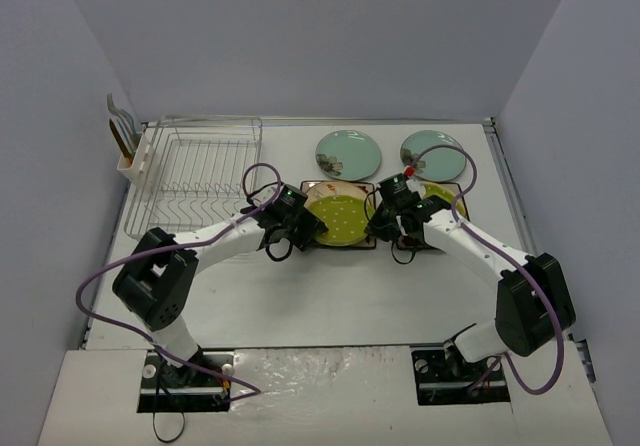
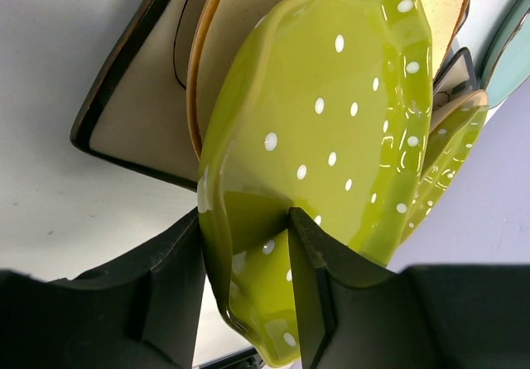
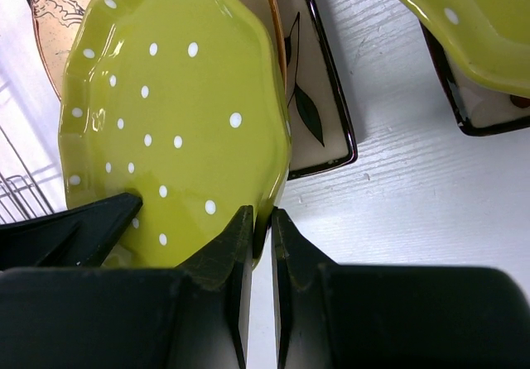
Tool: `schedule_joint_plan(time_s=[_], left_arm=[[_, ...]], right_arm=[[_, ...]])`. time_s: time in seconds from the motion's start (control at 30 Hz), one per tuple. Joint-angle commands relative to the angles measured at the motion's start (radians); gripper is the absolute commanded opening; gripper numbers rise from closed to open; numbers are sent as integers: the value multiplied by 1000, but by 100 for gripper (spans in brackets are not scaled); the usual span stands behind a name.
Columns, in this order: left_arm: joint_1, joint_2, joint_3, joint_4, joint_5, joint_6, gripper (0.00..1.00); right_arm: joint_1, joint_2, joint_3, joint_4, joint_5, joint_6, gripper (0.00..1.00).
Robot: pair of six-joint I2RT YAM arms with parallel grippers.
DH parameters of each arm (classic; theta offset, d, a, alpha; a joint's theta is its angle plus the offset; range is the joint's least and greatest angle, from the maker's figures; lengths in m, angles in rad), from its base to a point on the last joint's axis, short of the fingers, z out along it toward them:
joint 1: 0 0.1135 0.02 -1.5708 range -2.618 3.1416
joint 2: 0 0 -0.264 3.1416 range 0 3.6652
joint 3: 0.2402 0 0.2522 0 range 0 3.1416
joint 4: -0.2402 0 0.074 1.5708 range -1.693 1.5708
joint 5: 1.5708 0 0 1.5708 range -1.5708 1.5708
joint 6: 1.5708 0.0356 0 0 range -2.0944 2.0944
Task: Load the plates into the dish rack
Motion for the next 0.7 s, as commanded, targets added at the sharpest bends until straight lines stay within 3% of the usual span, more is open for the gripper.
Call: schedule_joint_plan(time_s=[0.0,0.1,0.13,0.4,0.67], left_arm=[[-21,-65,21,35,-42,2,22],[-24,-93,45,-5,-56,26,2],[-23,-106,52,-15,-62,34,1],[-23,-200,64,-25,-131,57,0],[-23,-281,51,15,-184,48,0]], right_arm=[[5,-97,29,94,-88,-2,0],[3,-127,26,93,-82,-18,2],[1,-136,23,93,-80,-21,5],[-12,-190,-13,91,-68,-38,21],[-15,-224,-46,92,-56,-36,31]])
